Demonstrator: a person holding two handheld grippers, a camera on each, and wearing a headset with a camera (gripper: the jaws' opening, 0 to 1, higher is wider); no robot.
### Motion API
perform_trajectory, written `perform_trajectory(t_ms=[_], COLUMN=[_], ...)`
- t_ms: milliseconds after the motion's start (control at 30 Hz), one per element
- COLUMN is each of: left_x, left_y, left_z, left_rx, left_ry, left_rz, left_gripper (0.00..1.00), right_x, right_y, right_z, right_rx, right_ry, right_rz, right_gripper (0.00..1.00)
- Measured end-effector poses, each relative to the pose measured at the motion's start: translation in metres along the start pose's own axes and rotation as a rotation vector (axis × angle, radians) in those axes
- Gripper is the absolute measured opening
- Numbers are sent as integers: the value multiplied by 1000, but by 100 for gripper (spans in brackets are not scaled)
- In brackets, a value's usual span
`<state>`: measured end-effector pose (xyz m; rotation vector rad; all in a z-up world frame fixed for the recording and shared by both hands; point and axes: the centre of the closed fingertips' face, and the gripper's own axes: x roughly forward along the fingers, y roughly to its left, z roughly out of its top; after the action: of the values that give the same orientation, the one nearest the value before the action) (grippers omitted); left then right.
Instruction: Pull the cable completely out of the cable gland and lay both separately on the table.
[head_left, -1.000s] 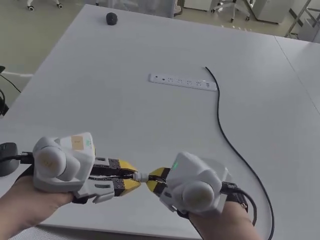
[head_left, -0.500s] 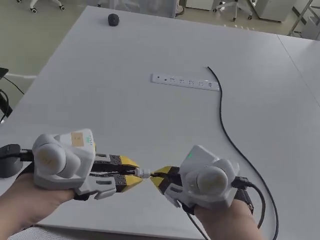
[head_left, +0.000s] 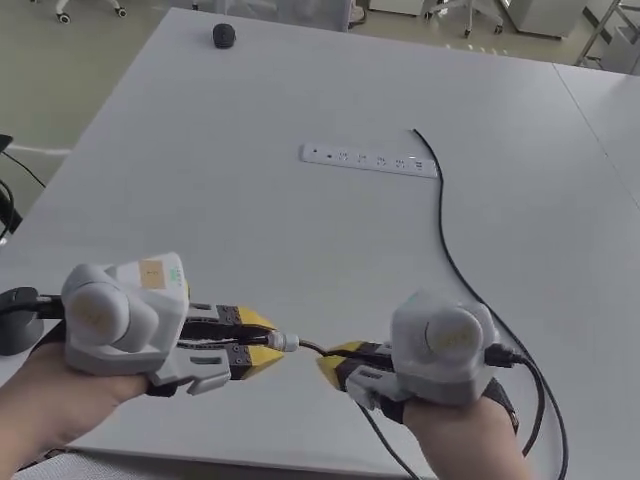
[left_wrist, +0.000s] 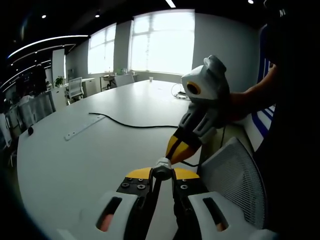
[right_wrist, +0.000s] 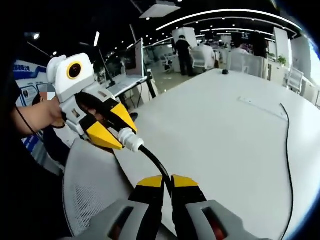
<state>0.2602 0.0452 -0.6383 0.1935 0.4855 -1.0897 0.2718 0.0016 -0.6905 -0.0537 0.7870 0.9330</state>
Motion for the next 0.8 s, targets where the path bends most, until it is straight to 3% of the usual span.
perform_trajectory(t_ms=[267, 400, 467, 567, 733, 800], left_x=[0, 2, 3, 2, 1, 0], left_y=[0, 0, 1, 2, 3, 4], left_z=[-1, -1, -3, -4, -7, -9], left_rx=[-1, -1, 3, 2, -6, -9], left_ry=[0, -1, 4, 8, 8, 10], left_rz=[-3, -7, -9, -9, -13, -13], left_gripper=[15, 15, 15, 15, 15, 15], right_x=[1, 4, 6, 8, 7, 7], right_y=[-9, -9, -11, -11, -11, -10], right_z=[-10, -14, -18, -20, -16, -14], right_rx=[99, 220, 268, 265, 116, 97], right_ry=[12, 18, 35, 41, 28, 15], right_rz=[-8, 8, -7, -3, -14, -21], right_gripper=[0, 0, 0, 0, 1, 2])
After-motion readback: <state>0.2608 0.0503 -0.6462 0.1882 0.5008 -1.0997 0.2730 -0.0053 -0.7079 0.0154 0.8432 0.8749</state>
